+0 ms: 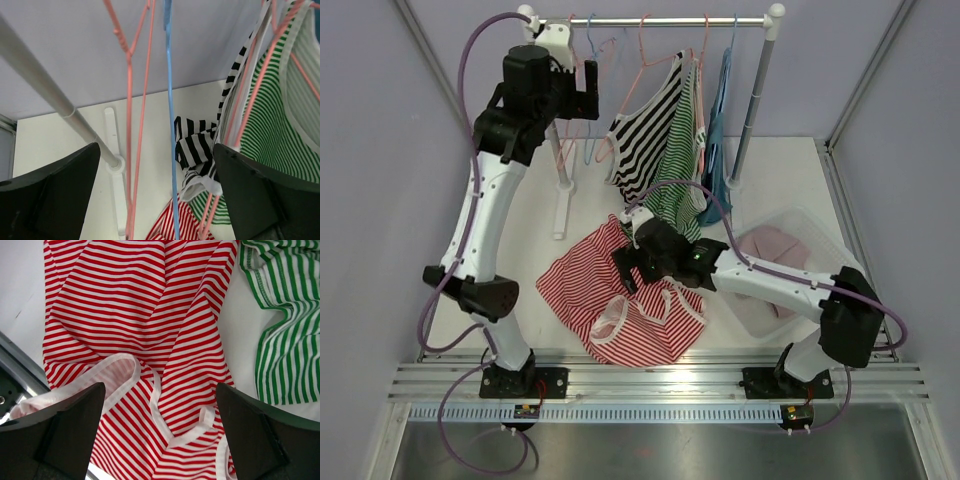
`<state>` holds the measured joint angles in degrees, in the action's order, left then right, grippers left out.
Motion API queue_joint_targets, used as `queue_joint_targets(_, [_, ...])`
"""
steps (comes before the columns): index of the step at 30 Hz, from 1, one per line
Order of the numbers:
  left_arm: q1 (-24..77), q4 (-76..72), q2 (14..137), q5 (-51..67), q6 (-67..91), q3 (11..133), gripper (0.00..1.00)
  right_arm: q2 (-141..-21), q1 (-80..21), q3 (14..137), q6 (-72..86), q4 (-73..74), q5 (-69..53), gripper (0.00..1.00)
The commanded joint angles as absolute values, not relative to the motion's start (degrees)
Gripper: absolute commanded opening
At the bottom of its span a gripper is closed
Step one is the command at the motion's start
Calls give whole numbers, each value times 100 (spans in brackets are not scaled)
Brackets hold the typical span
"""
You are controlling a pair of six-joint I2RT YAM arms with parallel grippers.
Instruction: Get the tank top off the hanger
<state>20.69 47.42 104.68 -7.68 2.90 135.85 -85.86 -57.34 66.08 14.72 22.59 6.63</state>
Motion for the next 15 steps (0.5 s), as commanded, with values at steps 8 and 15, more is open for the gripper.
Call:
queue_joint_targets(8, [2074,4325,7341,-686,1256,11554,99,-10535,-6108,7408,1608,2126,835,100])
queue_joint_targets(15, [2074,4272,5697,-773,1310,9689,99,-11645,-6433,7761,1924,2522,1449,98])
